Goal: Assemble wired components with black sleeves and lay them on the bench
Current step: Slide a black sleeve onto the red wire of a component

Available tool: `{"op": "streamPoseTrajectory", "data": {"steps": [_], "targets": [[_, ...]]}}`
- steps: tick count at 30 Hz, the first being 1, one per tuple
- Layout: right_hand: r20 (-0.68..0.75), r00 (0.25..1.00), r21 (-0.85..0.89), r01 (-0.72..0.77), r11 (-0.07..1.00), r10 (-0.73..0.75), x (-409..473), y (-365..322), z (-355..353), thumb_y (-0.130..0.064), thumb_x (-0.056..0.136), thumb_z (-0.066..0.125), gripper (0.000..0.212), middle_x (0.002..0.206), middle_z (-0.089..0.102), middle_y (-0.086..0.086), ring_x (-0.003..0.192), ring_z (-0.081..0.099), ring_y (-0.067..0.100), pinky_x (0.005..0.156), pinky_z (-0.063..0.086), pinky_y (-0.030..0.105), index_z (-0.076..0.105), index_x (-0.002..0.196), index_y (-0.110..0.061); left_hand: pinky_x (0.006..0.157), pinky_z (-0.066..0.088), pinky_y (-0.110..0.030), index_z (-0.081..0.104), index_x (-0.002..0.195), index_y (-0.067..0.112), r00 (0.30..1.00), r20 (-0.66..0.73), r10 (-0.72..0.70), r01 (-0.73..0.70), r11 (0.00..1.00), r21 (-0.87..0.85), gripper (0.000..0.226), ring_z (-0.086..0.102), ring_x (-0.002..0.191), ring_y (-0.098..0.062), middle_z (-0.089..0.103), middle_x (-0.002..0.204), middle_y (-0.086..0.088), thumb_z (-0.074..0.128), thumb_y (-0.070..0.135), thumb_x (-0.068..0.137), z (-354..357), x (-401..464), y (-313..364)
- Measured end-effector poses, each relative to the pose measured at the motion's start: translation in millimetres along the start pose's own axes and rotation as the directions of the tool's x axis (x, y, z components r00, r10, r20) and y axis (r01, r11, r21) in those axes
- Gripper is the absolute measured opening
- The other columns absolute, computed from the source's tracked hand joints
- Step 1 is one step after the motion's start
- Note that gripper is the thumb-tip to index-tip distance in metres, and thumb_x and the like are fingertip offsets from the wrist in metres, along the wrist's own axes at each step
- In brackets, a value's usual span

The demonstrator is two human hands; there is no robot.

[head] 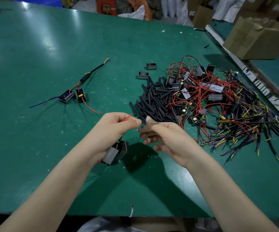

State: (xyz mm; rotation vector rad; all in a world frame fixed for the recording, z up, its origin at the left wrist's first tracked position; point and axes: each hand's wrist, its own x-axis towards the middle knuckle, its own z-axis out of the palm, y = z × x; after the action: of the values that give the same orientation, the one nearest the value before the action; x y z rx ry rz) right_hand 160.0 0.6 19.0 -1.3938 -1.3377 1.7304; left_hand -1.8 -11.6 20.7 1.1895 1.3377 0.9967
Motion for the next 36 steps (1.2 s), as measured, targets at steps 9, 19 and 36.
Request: {"op": "streamPoseTrajectory", "data": {"steps": [9,19,36], "targets": [[0.006,0.428,-0.650,0.688,0.322,-0.904,3,23,-8,-0.010,0.089,0.065,0.018,0.100,0.058,0.006,0.089,0.058,0.018,0.079,0.047,0.027,0.070,0.106,-0.004,0.041,0.012,-0.015,0.057,0.060,0.021,0.902,0.341,-0.266,0.391,0.838,-0.381,0.012,0.017,0.037,0.001,0.021,0.045,0.015,0.067,0.022,0.066,-5,6,2],[-0.257,0.869,-0.313,0.339,0.887,-0.423,9,16,6,-0.024,0.094,0.058,0.034,0.061,0.058,-0.006,0.061,0.053,0.008,0.062,0.039,0.026,0.061,0.060,-0.022,0.049,0.033,-0.016,0.061,0.072,0.015,0.998,0.057,-0.035,0.029,0.994,0.107,0.015,0.042,0.046,-0.003,0.049,0.052,0.011,0.069,0.022,0.083,3,0,-2],[-0.165,0.561,-0.523,0.648,0.554,-0.811,8,33,-8,-0.012,0.088,0.066,0.016,0.102,0.059,0.000,0.084,0.058,0.005,0.074,0.042,0.013,0.071,0.103,-0.013,0.042,0.009,-0.017,0.042,0.071,0.024,0.933,0.227,-0.280,0.332,0.911,-0.243,0.026,0.015,0.039,-0.002,0.019,0.049,0.012,0.067,0.019,0.078,-2,13,-3]]}}
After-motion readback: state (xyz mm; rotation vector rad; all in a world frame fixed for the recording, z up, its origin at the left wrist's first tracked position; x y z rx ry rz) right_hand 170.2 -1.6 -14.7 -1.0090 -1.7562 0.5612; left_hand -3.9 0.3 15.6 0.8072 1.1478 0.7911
